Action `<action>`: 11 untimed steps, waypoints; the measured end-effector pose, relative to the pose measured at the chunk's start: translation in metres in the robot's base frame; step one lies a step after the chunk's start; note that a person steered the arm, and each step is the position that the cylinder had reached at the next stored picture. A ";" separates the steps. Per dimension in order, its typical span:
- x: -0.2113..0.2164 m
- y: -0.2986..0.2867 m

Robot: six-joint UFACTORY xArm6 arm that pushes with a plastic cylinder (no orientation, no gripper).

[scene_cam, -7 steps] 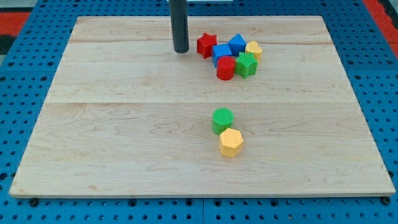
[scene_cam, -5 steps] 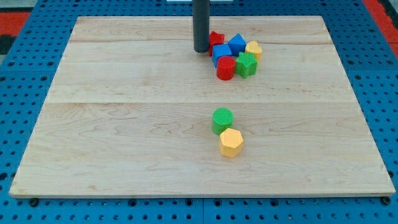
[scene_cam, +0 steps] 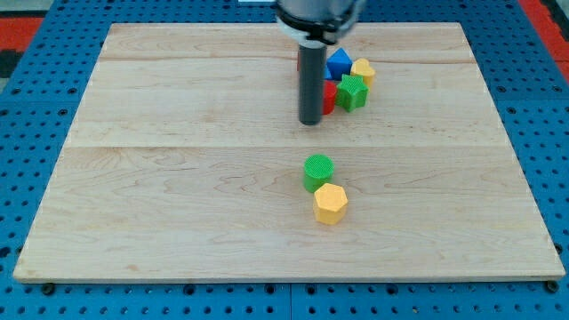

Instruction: Place green circle into blue cube

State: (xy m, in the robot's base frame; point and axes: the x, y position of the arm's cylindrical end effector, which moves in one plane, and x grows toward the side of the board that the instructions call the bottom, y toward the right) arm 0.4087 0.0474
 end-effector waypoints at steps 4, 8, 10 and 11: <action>0.087 -0.042; 0.032 -0.138; -0.019 -0.118; -0.037 -0.099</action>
State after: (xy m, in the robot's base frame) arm 0.3717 -0.0512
